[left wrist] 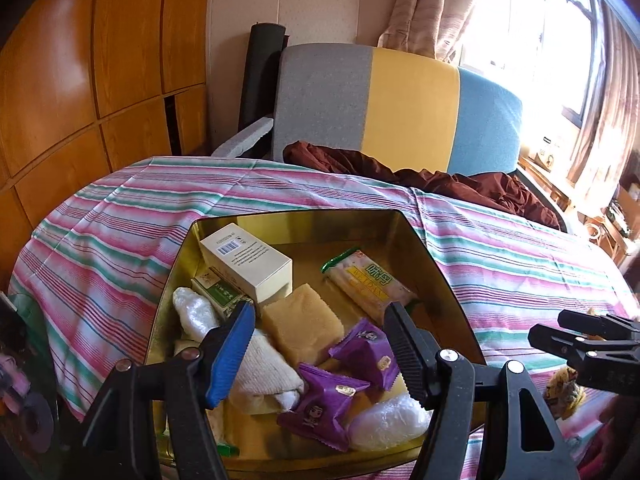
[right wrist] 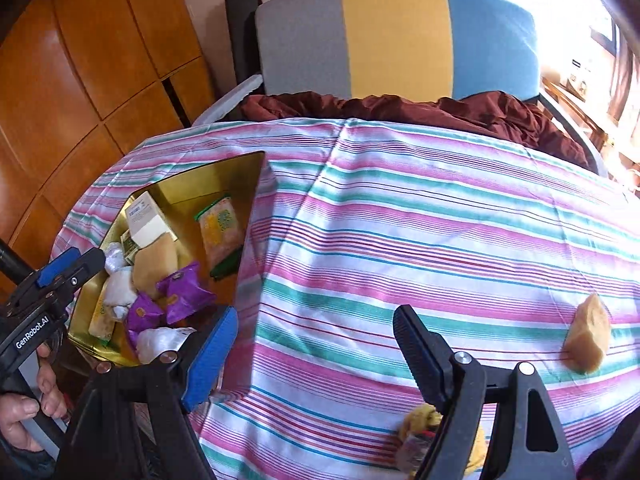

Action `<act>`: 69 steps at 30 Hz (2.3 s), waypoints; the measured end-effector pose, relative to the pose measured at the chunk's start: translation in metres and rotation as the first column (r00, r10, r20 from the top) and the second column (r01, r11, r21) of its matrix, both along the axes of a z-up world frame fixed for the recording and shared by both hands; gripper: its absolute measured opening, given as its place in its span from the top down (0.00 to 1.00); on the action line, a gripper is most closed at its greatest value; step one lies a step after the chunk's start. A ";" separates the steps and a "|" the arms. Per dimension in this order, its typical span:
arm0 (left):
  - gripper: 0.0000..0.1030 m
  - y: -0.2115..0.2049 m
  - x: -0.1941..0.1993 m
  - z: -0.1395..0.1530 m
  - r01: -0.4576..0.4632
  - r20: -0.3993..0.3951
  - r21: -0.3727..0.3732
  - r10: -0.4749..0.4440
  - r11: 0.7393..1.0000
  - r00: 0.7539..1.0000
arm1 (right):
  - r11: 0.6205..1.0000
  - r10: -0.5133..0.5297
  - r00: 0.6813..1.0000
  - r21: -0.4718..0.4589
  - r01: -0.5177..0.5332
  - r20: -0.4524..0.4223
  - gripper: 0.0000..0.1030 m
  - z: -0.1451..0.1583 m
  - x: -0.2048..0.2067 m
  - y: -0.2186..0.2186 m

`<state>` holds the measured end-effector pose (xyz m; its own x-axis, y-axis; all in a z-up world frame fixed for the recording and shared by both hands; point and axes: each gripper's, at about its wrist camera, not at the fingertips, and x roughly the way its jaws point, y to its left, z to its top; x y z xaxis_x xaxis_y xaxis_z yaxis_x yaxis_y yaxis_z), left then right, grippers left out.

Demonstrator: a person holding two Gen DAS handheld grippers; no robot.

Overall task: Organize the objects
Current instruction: 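Withdraw both tools from the tray toward the remaining items, then grasp the yellow knit toy with the left tool, then grasp a yellow sponge with the right tool while the left tool holds the knit toy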

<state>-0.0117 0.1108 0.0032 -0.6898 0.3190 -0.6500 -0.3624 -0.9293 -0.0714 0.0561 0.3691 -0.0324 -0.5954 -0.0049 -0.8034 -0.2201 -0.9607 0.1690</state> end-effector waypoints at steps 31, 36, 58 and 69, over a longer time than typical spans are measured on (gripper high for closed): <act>0.30 0.143 0.064 -0.015 0.418 0.061 -0.073 -0.414 0.906 0.908 | 0.771 -0.616 0.783 -0.272 0.576 -0.089 0.21 0.000 0.126 0.203; 0.30 0.171 0.084 -0.023 0.531 0.088 -0.075 -0.525 0.844 0.847 | 0.783 -0.600 0.796 -0.264 0.563 -0.079 0.21 -0.002 0.121 0.201; 0.58 0.259 0.105 -0.091 0.666 0.175 0.000 -0.656 0.746 0.734 | 0.773 -0.608 0.792 -0.261 0.579 -0.044 0.21 -0.008 0.119 0.203; 0.55 0.252 0.101 -0.102 0.692 0.086 0.044 -0.693 0.720 0.716 | 0.715 -0.643 0.736 -0.178 0.676 0.211 0.21 -0.044 0.095 0.241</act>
